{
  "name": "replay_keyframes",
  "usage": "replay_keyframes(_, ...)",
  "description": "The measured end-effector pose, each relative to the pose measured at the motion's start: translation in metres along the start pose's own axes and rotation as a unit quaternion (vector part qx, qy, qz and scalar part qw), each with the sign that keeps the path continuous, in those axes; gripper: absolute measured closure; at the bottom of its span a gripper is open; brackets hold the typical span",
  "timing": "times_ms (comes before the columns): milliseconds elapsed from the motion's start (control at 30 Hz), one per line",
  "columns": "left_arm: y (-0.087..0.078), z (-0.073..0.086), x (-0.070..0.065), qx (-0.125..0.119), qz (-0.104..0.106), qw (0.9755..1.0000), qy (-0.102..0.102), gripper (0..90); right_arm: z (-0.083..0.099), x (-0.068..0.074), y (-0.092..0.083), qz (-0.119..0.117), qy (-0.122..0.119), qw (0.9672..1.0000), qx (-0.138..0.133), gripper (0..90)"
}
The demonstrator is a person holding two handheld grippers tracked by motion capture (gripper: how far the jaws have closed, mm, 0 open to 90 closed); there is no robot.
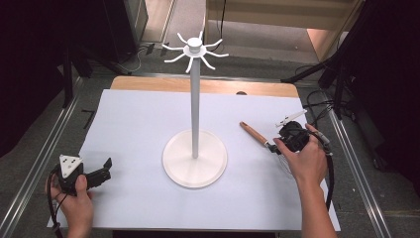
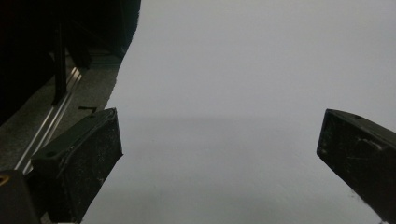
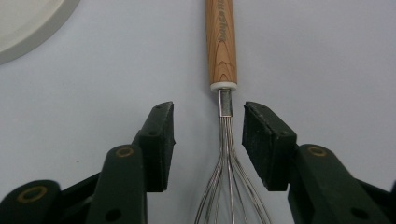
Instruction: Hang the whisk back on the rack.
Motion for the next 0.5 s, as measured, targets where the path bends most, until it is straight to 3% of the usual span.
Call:
replay_keyframes(100, 0.0, 0.0, 0.0, -0.001, 0.0, 1.0, -0.001, 0.4, -0.003, -0.003, 0.003, -0.004, 0.001, 0.9999, 0.016, 59.3)
replay_keyframes(500, 0.0, 0.0, 0.0, 0.0, -0.001, 1.0, 0.0, 0.4, -0.012, -0.005, 0.016, -0.011, -0.006, 0.9994, 0.032, 61.6)
Point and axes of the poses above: each handheld gripper's, and its own axes: y roughly forward along the jaws, z roughly out of its underside, x roughly to its left, the point moved 7 cm from there along y, roughly forward along the jaws, and after that the axes turned 8 degrees about -y, right-handed, at the moved point
